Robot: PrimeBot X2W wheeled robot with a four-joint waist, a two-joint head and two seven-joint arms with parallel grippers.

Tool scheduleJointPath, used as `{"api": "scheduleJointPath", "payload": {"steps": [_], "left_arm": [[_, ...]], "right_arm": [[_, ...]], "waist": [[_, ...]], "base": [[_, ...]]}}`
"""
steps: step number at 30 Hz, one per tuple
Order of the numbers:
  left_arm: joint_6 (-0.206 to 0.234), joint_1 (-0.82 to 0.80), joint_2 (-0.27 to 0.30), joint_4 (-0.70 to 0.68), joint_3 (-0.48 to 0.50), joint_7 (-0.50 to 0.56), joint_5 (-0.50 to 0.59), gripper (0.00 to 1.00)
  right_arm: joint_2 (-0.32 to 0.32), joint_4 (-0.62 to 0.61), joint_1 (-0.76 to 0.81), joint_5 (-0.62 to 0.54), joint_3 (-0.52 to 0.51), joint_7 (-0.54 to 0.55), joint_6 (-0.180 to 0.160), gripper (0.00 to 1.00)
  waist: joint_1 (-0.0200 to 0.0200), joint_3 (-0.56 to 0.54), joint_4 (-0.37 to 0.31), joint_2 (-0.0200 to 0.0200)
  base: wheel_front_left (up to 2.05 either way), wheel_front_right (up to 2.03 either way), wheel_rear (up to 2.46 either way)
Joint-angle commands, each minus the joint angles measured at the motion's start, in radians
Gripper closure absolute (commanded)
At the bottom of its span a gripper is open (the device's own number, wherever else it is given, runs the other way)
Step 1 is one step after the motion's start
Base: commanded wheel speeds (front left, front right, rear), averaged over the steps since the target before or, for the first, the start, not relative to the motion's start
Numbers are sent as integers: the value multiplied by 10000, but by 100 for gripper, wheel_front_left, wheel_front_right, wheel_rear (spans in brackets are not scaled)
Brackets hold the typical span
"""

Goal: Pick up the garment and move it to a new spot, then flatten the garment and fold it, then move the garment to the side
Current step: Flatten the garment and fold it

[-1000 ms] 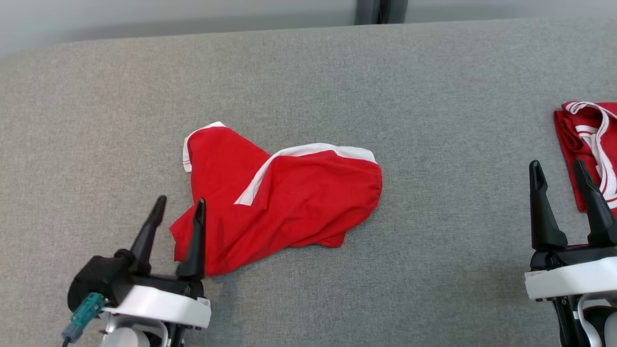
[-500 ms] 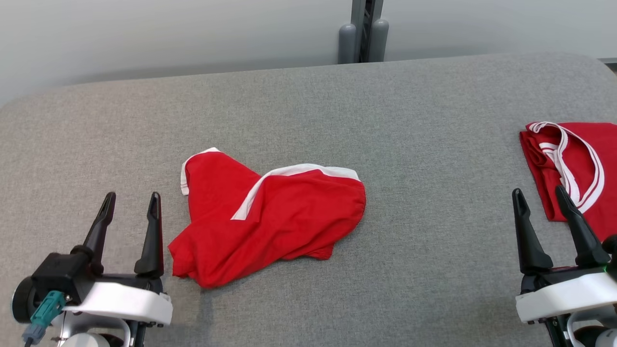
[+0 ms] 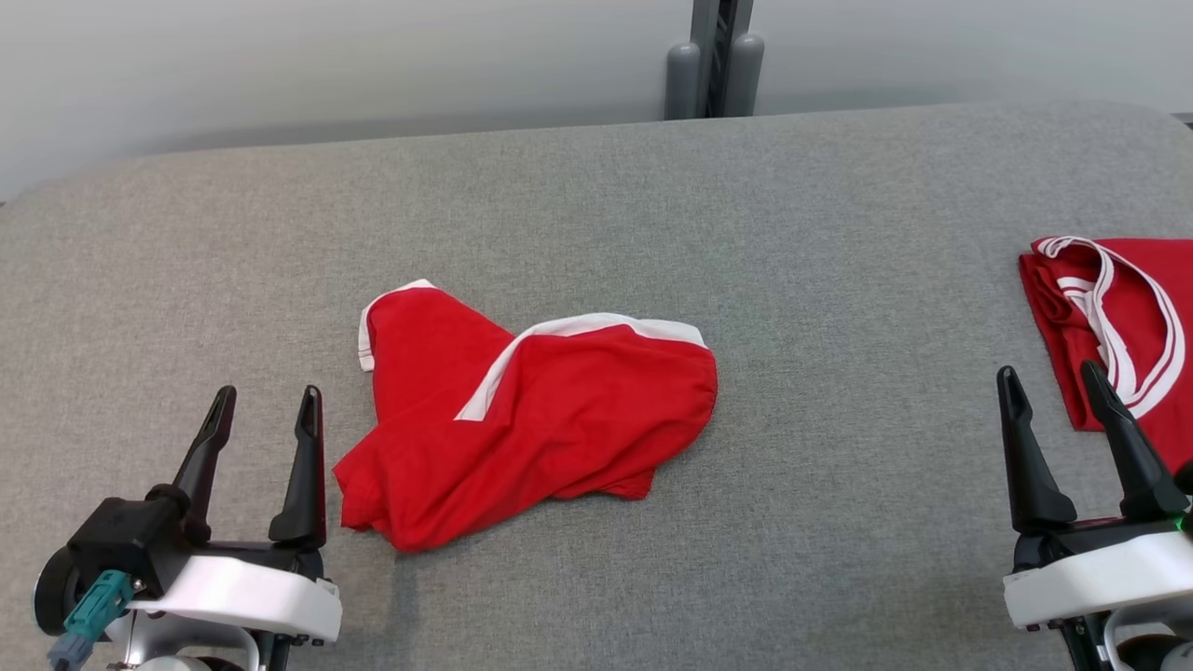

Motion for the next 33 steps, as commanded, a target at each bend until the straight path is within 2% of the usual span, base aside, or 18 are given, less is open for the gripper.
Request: {"api": "scheduleJointPath", "payload": {"steps": [1, 9, 11, 16, 23, 24, 25, 26, 31, 33], "left_arm": [[44, -78, 55, -63, 21, 21, -49, 0], [-419, -749, 34, 58, -334, 819, -429, 0], [-668, -919, -38, 247, -533, 1216, -711, 0], [-1309, -1084, -161, 1168, -816, 1799, -1421, 0], [-1753, -1271, -145, 2471, -755, 2266, -2102, 0], [-1836, -1322, -100, 2534, -762, 2299, -2143, 10], [-1896, -1375, -41, 2556, -752, 2294, -2123, 85], [-1964, -1401, -37, 2540, -737, 2300, -2189, 100], [-2274, -1632, 39, 2111, -686, 2491, -2503, 100], [-2274, -1748, 236, 1934, -647, 2553, -2394, 100]], "right_arm": [[-28, -23, -19, 29, -19, 27, -4, 0], [-5, -17, -208, 84, 110, 67, -4, 0], [-16, 41, -272, 81, 166, 37, -4, 0], [2, 188, -414, 208, 337, -34, -4, 0], [22, 428, -550, 339, 425, -191, -4, 0], [23, 441, -571, 349, 433, -209, -4, 0], [24, 461, -583, 362, 437, -217, -4, 0], [26, 475, -597, 383, 427, -236, -4, 0], [42, 515, -669, 481, 348, -325, -4, 0], [45, 530, -722, 514, 350, -353, -4, 0]], "waist": [[0, 71, 22, 0], [0, 484, 38, 0], [0, 621, 14, 0], [0, 925, -122, 0], [0, 1143, -320, 0], [0, 1169, -345, 0], [0, 1186, -373, 0], [0, 1197, -391, 0], [0, 1235, -480, 0], [0, 1232, -544, 0]], "base": [[0, 0, 0], [0, 0, 0], [0, 0, 0], [0, 0, 0], [0, 0, 0], [0, 0, 0], [0, 0, 0], [0, 0, 0], [0, 0, 0], [0, 0, 0]]}}
